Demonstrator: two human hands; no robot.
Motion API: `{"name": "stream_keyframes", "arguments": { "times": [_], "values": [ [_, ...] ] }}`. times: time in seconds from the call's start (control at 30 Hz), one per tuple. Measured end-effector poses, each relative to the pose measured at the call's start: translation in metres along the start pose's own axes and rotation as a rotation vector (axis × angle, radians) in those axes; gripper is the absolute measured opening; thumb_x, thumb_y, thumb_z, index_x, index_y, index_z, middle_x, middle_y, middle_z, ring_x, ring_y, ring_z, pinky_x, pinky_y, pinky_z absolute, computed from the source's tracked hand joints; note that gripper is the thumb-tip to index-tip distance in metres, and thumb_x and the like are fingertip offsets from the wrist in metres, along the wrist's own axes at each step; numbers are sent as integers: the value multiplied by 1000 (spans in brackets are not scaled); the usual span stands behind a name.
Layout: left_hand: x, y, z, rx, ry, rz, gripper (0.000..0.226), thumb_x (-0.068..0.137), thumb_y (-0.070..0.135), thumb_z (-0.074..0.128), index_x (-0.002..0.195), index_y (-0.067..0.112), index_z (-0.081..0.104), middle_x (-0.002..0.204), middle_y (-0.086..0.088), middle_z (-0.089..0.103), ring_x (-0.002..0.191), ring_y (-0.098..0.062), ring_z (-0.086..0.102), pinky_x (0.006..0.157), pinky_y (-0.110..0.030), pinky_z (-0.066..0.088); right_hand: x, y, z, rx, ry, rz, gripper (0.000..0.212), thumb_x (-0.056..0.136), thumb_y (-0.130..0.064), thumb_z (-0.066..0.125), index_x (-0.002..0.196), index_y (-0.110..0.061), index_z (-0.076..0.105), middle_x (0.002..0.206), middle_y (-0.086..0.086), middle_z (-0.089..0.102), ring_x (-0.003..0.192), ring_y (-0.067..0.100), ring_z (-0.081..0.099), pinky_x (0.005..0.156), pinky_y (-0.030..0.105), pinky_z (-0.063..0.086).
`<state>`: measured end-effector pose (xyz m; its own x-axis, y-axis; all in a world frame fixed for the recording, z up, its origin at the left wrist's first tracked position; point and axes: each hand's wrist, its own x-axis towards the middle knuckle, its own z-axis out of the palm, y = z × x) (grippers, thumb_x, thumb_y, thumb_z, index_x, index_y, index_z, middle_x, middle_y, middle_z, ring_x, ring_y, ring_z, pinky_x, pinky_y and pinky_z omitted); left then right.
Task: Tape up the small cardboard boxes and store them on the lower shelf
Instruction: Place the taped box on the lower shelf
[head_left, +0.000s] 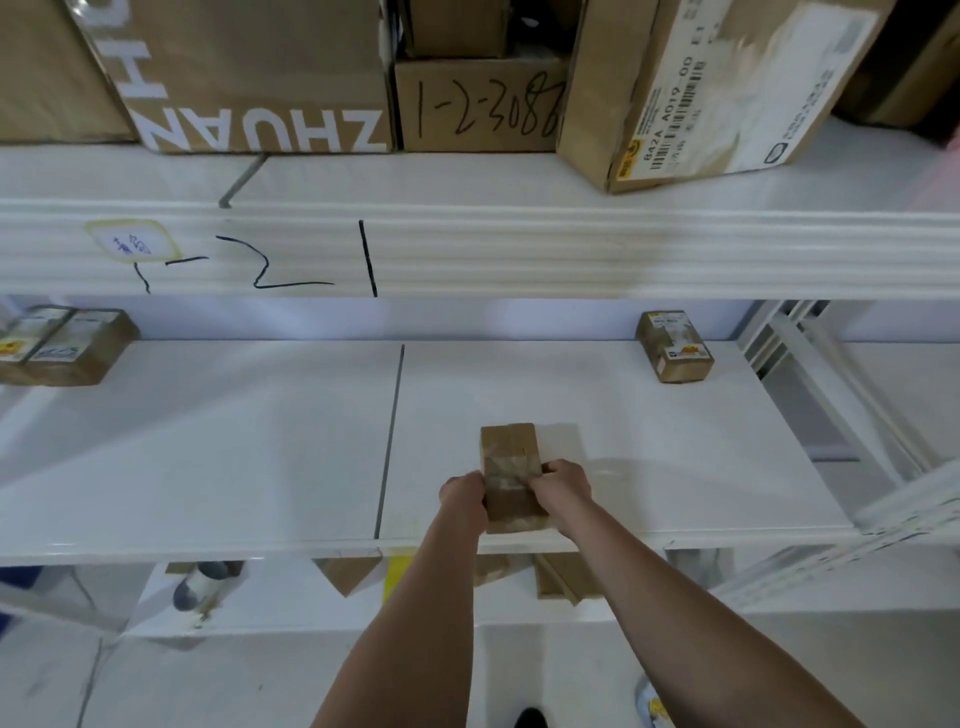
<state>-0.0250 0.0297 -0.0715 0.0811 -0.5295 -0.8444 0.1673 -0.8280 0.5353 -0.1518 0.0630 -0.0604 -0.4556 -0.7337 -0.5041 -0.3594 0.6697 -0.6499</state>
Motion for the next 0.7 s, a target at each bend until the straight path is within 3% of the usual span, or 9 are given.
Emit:
{"name": "stream_keyframes", "arguments": {
  "times": [0.13, 0.3, 0.43, 0.57, 0.63, 0.7],
  "values": [
    [-4, -13, -1, 77, 34, 98, 16, 100, 12, 55, 95, 0, 64, 88, -13, 66, 75, -26, 60, 60, -32, 50, 0, 2, -8, 165, -22, 20, 42, 84, -34, 82, 117, -13, 67, 110, 1, 69, 98, 23, 64, 88, 35, 55],
    [-16, -1, 1, 11, 16, 188, 34, 108, 19, 30, 120, 4, 58, 111, -16, 62, 100, -32, 59, 82, -39, 51, -6, -12, -17, 346, -118, -39, 53, 82, -29, 84, 126, -17, 57, 122, 6, 63, 105, 27, 65, 94, 45, 57],
    [-35, 23, -2, -60, -124, 229, 59, 106, 58, 23, 104, 14, 62, 96, -10, 67, 87, -26, 65, 65, -34, 52, -10, -27, -26, 396, -176, -103, 56, 85, -31, 82, 132, -22, 52, 127, 8, 62, 104, 28, 68, 90, 48, 59],
    [-49, 39, 4, 159, -113, 400, 70, 97, 72, 27, 112, 13, 61, 99, -10, 68, 85, -25, 65, 61, -32, 47, -21, -47, -30, 319, -249, -189, 57, 94, -50, 66, 141, -23, 48, 126, 2, 62, 102, 17, 65, 83, 32, 56],
    [-52, 44, 7, 223, -79, 495, 75, 96, 73, 28, 116, 9, 61, 103, -12, 68, 85, -25, 65, 61, -32, 47, -27, -57, -30, 286, -243, -212, 61, 95, -65, 51, 136, -21, 49, 123, 3, 62, 104, 19, 62, 86, 35, 52],
    [-58, 50, 8, 281, -52, 559, 76, 96, 74, 28, 116, 9, 60, 105, -13, 68, 88, -26, 65, 68, -34, 50, -31, -67, -31, 231, -181, -227, 64, 98, -68, 38, 133, -16, 50, 119, 6, 62, 103, 22, 62, 84, 37, 52]
  ]
}}
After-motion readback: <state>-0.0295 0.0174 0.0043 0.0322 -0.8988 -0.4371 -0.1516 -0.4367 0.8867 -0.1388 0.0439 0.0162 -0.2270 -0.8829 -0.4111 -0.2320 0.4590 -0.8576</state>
